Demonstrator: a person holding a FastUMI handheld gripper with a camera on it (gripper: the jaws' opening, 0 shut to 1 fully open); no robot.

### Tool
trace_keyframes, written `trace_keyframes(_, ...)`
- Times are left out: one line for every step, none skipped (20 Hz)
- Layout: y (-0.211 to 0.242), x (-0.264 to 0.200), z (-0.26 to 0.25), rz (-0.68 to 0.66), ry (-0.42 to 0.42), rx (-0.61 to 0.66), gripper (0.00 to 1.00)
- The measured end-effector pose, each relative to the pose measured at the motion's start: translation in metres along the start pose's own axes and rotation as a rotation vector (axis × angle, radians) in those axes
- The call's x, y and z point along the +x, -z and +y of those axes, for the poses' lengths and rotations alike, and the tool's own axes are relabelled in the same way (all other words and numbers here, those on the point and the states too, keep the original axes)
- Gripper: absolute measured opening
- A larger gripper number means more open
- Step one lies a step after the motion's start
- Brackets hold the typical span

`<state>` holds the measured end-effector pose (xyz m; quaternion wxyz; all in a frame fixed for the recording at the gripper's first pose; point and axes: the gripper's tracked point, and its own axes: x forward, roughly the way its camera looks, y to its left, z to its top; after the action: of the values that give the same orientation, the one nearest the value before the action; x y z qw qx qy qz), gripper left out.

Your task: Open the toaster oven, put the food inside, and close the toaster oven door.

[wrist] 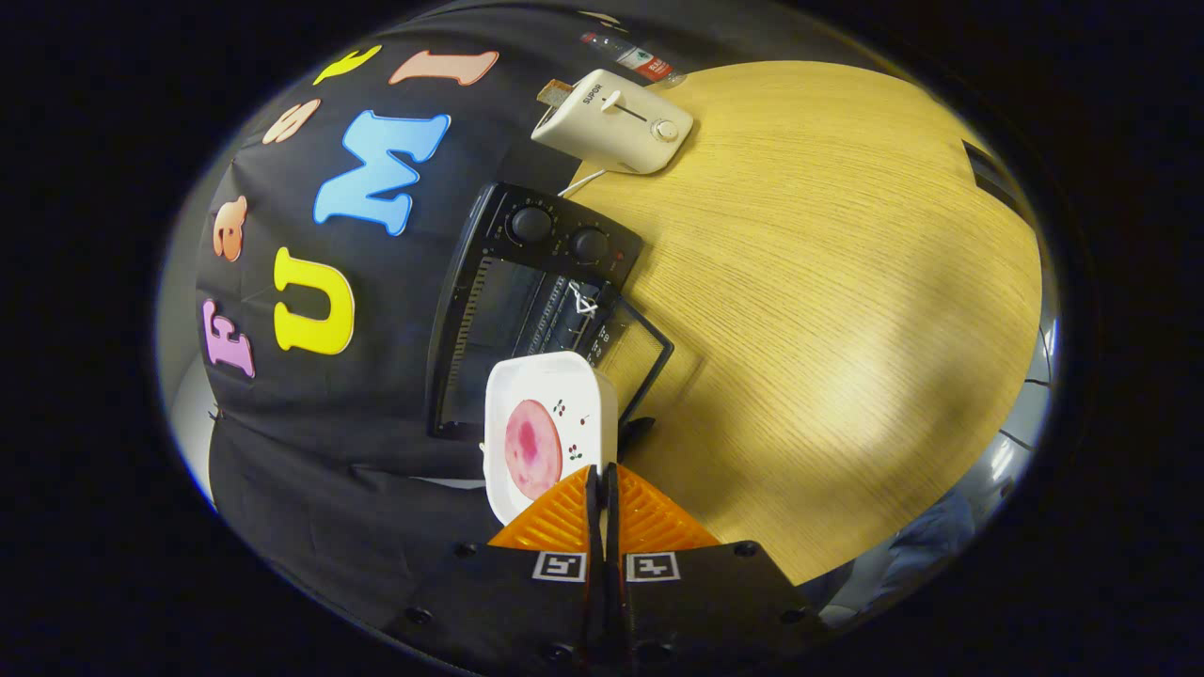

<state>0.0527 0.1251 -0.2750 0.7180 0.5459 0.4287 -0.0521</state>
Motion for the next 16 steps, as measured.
trace_keyframes(-0.001, 0.007, 0.005, -0.019, -0.007, 0.012, 0.01)
trace_keyframes(-0.003, 0.015, 0.01, -0.035, -0.011, 0.014, 0.02)
trace_keyframes(-0.003, 0.023, 0.014, -0.047, -0.007, 0.014, 0.02)
trace_keyframes(-0.001, 0.03, 0.017, -0.052, -0.004, 0.017, 0.02)
trace_keyframes(0.002, 0.038, 0.022, -0.055, -0.004, 0.022, 0.02)
trace_keyframes(0.002, 0.045, 0.027, -0.062, -0.009, 0.03, 0.02)
trace_keyframes(0.004, 0.053, 0.033, -0.069, -0.016, 0.04, 0.02)
trace_keyframes(0.003, 0.062, 0.038, -0.077, -0.023, 0.055, 0.02)
trace_keyframes(0.003, 0.07, 0.043, -0.088, -0.027, 0.07, 0.02)
trace_keyframes(0.001, 0.079, 0.047, -0.101, -0.027, 0.081, 0.02)
trace_keyframes(-0.002, 0.087, 0.049, -0.113, -0.022, 0.089, 0.02)
trace_keyframes(-0.004, 0.095, 0.05, -0.123, -0.014, 0.099, 0.02)
trace_keyframes(-0.006, 0.103, 0.051, -0.132, -0.008, 0.112, 0.02)
trace_keyframes(-0.009, 0.111, 0.053, -0.143, -0.008, 0.131, 0.02)
trace_keyframes(-0.012, 0.118, 0.055, -0.156, -0.01, 0.151, 0.02)
trace_keyframes(-0.016, 0.125, 0.057, -0.171, -0.016, 0.172, 0.02)
